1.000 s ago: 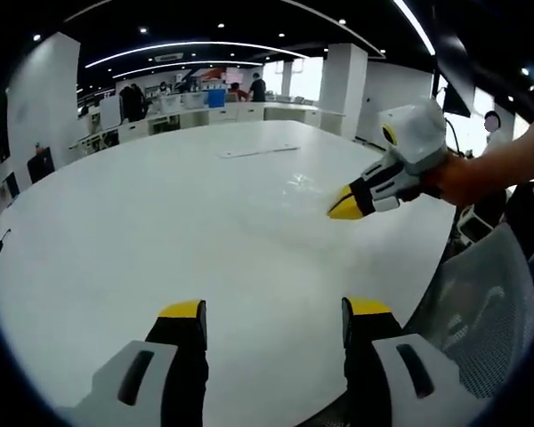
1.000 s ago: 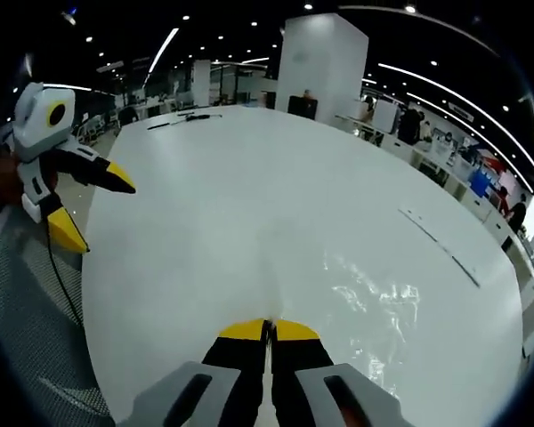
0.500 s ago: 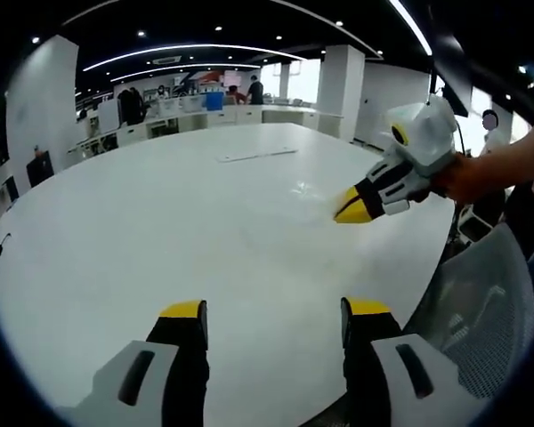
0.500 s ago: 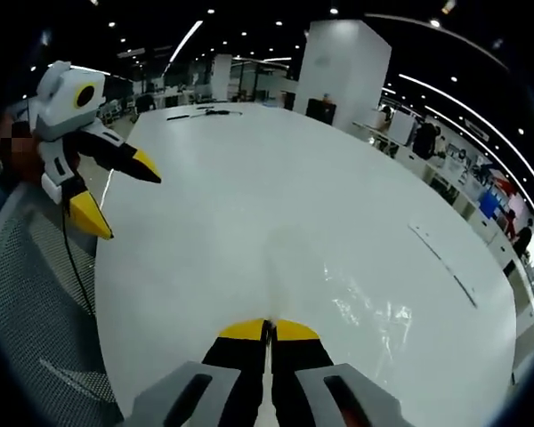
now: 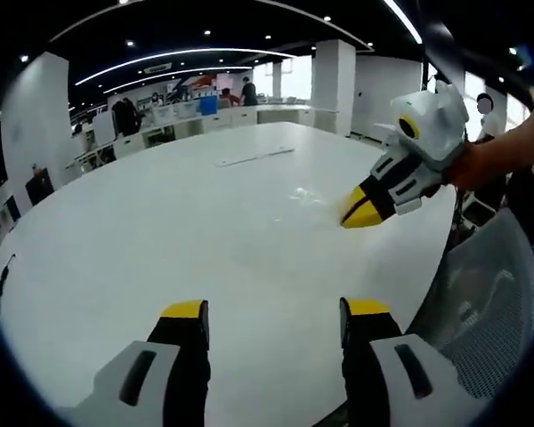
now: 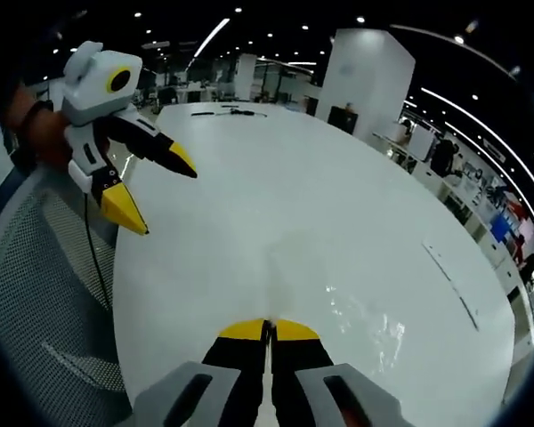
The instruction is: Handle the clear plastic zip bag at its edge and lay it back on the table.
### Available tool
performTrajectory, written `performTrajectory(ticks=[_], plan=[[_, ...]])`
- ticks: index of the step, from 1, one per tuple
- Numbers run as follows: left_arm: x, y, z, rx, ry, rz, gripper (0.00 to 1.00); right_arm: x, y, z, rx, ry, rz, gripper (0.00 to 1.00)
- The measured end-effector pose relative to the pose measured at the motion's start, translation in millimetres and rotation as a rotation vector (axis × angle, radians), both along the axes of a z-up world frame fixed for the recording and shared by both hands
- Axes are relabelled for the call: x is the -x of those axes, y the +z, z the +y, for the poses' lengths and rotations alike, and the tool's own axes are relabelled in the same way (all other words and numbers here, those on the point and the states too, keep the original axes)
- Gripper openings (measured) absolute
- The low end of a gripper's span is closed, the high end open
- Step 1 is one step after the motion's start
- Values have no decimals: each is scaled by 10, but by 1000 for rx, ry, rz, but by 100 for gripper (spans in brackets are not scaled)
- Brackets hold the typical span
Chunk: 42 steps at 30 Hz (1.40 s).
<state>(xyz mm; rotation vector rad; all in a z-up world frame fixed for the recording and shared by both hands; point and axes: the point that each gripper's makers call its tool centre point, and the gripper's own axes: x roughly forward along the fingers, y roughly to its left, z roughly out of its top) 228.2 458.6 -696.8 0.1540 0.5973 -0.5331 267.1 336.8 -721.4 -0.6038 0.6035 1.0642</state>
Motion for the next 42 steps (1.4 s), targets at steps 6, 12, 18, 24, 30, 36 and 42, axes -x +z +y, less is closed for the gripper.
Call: performTrajectory(ticks=[6,12,18,24,30,36,42], plan=[[-85,-1,4,-71,-37,-25,57,84,135,44,-48,23,30,0],[-188,-17,-6,-195,-118,-64,55,122,251,79,-116,28,82,0],[-255,-114,-51,-227,-147,-66,53,153,309,111,-131,57,87,0],[-339,-234,-57,-262,-174,-69,52,173,393,138,-156,74,104,0],[-401,-336,-52,-329,-215,-82,49,208,530,167,-182,82,125,0],[-431,-346,-91,-360,-246,-103,45,208,609,159,-198,82,142,0],[-460,-353,-140,-399,-281,-143,38,234,628,154,-208,81,160,0]])
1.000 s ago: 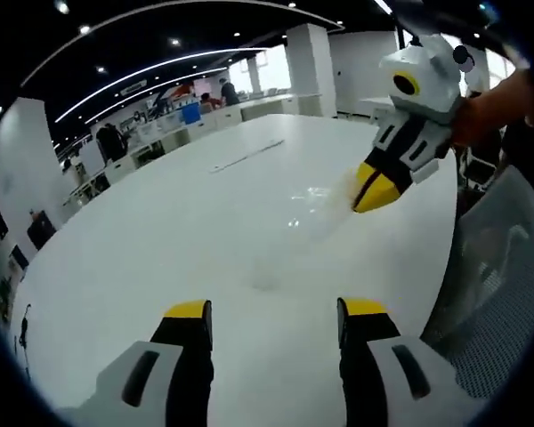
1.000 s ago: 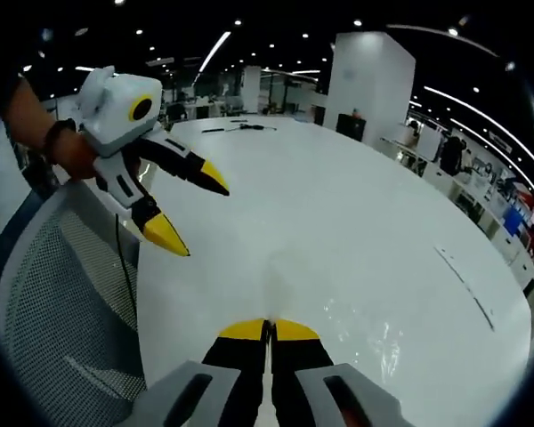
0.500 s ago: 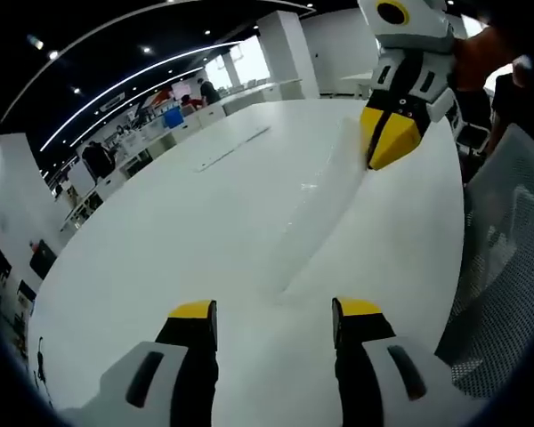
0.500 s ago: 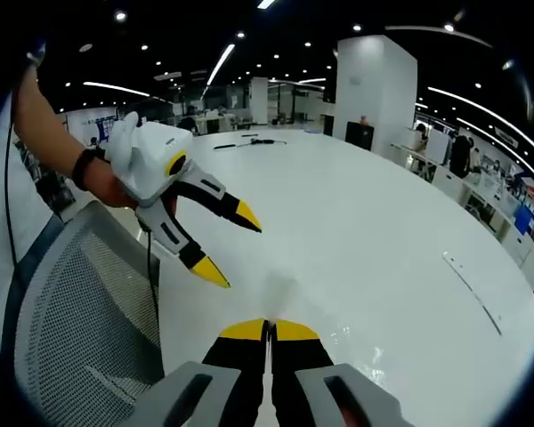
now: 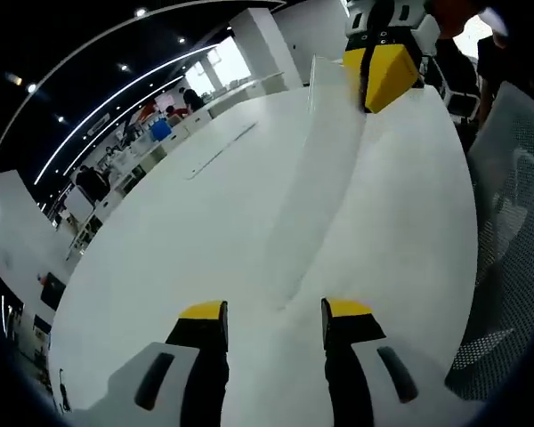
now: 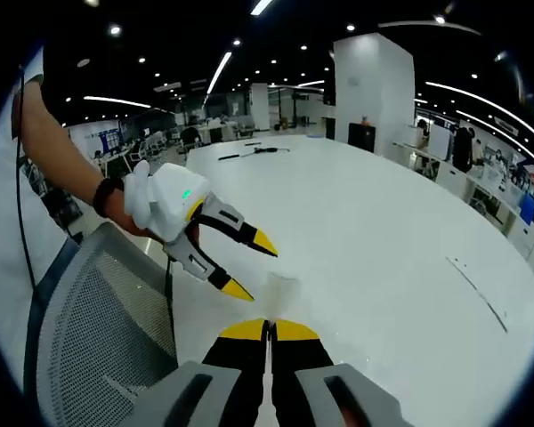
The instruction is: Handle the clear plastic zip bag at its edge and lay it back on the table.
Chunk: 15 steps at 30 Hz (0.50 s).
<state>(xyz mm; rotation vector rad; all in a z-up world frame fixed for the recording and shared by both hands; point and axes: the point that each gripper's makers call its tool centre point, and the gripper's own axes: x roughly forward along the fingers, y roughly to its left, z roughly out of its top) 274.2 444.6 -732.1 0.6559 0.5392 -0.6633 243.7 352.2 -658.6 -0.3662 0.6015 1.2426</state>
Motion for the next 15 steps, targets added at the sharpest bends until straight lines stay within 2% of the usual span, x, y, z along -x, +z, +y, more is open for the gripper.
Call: performTrajectory(ticks=[4,11,15], plan=[[-2,-36,1,-64,-40,-30,33,-6,12,-8,-11,-2,14,0],[-14,-63,-34,-103,-86,-67,21,33,168,-23,-40,-17,38,0],[-16,-45,-49,-97,-89,-70,16,44,203,-30,-46,-21,49,0]])
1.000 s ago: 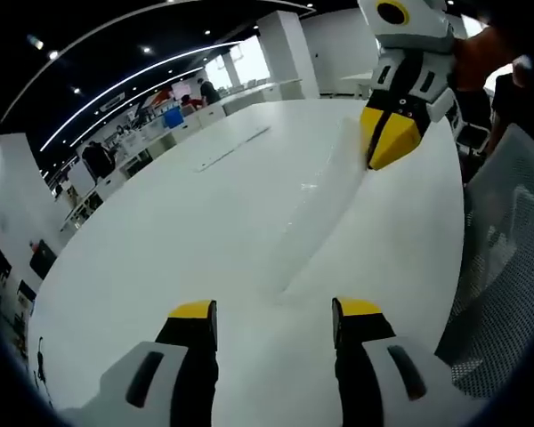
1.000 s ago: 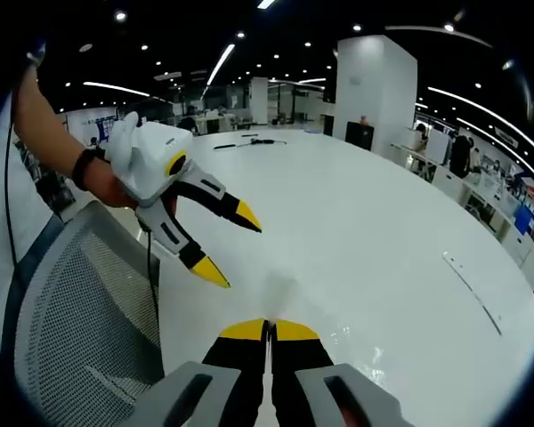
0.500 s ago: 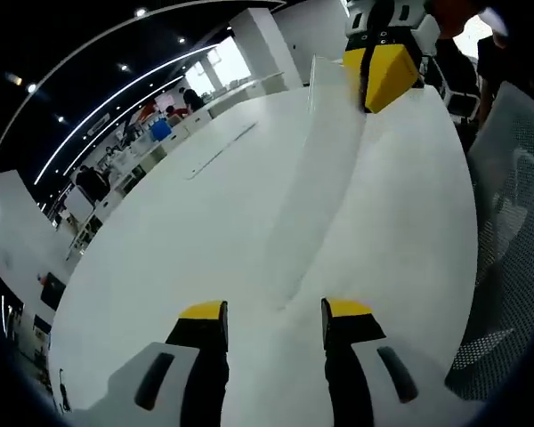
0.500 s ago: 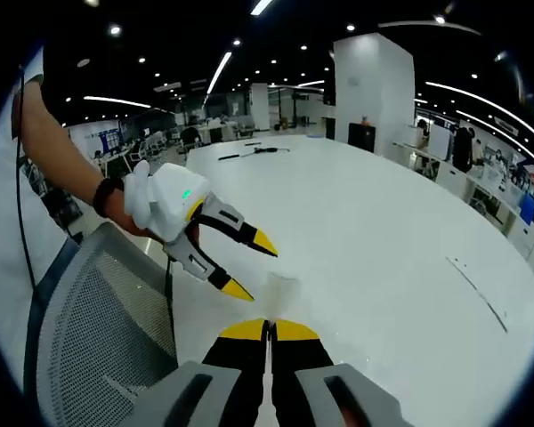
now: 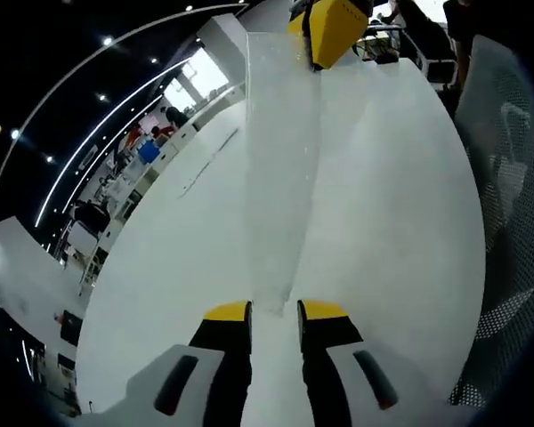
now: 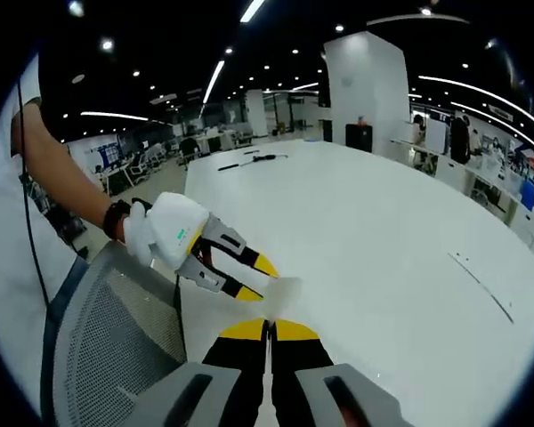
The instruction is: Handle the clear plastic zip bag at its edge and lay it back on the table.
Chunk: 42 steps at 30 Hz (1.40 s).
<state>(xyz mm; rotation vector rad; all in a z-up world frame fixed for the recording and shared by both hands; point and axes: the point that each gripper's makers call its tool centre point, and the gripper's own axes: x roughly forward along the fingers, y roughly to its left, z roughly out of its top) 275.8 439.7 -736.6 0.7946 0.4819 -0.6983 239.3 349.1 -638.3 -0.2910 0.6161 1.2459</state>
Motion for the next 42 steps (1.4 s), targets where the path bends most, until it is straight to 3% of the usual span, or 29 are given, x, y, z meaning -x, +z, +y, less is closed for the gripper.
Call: performTrajectory(ticks=[8,23,26,30,33,35,42], plan=[[23,60,-17,-15,-21,-17,4,19,-11,-16,0,-4,24,0],[104,99,-30,-34,-46,12,0,-2,-125,-84,11,-24,37,0],[102,131,-18,-27,-45,21,0,-59,-154,-130,38,-40,4,0],[109,193,-27,-32,-56,18,0,-241,-155,-205,98,-56,-115,3],[118,217,-61,-38,-69,19,0,-273,-109,-156,140,-28,-211,16],[118,211,-73,-42,-74,24,0,-263,-96,-123,161,-7,-239,23],[160,146,-69,-65,-78,64,0,-199,-93,66,236,140,-355,27]])
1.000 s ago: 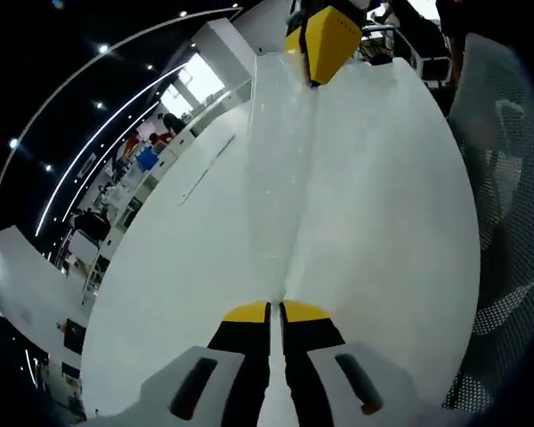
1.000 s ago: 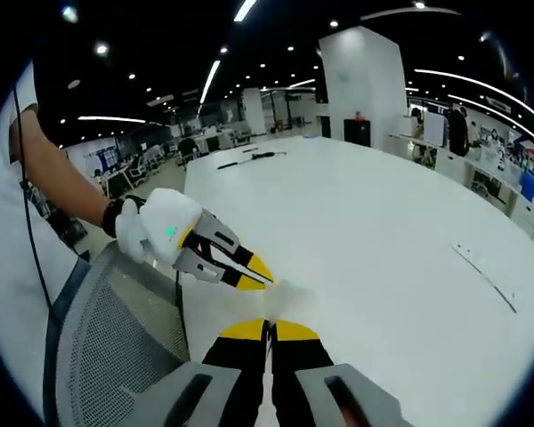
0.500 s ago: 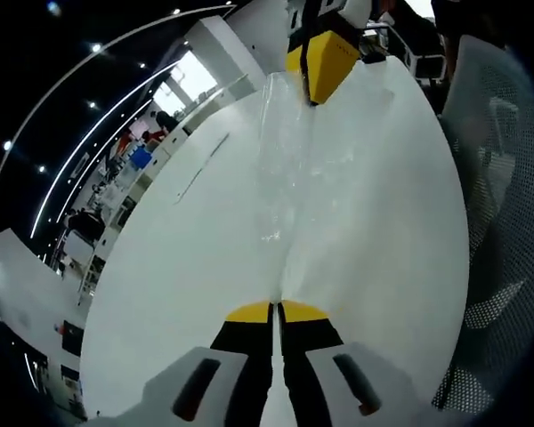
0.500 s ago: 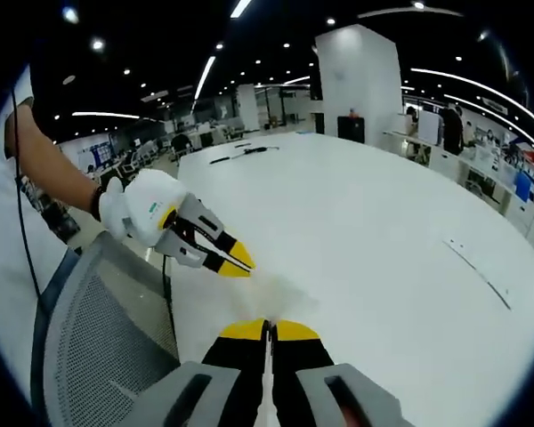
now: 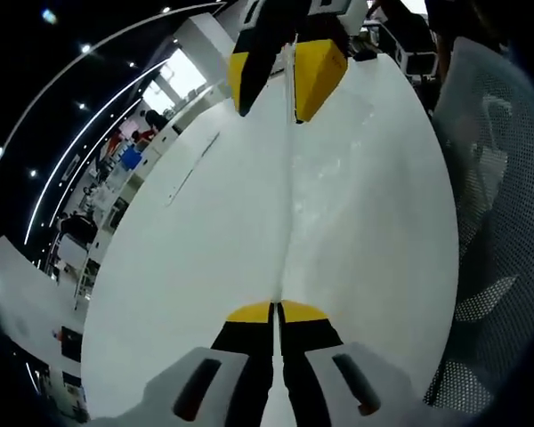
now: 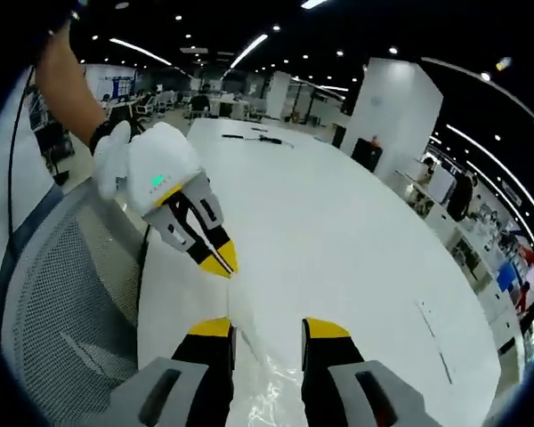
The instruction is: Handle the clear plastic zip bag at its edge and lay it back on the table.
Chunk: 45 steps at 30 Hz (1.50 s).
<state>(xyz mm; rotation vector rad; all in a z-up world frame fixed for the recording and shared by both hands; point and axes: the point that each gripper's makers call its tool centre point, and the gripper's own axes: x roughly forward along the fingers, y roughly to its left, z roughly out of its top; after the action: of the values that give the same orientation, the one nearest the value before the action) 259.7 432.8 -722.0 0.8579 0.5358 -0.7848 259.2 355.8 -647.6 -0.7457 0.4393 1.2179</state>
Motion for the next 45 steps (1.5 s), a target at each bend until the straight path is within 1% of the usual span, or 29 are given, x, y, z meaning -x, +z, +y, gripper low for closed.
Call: performTrajectory(ticks=[1,2,3,4,5,7,9,12,14,18,20,27,38,41,45], plan=[[11,-5,4,-4,2,5,0,45,-5,21,32,31,-21,27],[14,-10,8,-6,3,8,0,83,-11,42,51,54,-29,27],[18,-17,12,-8,5,13,0,105,-19,61,67,74,-38,27],[19,-18,13,-8,6,14,0,87,-33,81,94,102,-62,27],[28,-11,9,-9,7,16,0,119,-39,109,119,127,-81,26],[34,7,-6,-6,8,17,0,159,-72,133,158,159,-102,24],[38,31,-29,4,11,18,0,198,-143,137,211,194,-131,19],[55,47,-53,6,9,22,0,242,-253,146,263,225,-147,8],[59,55,-57,7,8,21,0,271,-259,186,261,231,-162,4],[86,67,-58,7,7,21,0,293,-261,224,259,231,-166,0],[96,69,-53,6,7,21,0,268,-286,218,267,230,-172,0],[132,127,-29,24,8,12,0,244,-328,146,246,203,-133,0],[137,243,-75,46,-1,-2,0,177,-430,-3,285,160,-121,0],[144,264,-102,48,-9,-8,0,184,-448,6,291,159,-121,0],[167,310,-153,52,-16,-13,0,221,-475,74,292,165,-118,0]])
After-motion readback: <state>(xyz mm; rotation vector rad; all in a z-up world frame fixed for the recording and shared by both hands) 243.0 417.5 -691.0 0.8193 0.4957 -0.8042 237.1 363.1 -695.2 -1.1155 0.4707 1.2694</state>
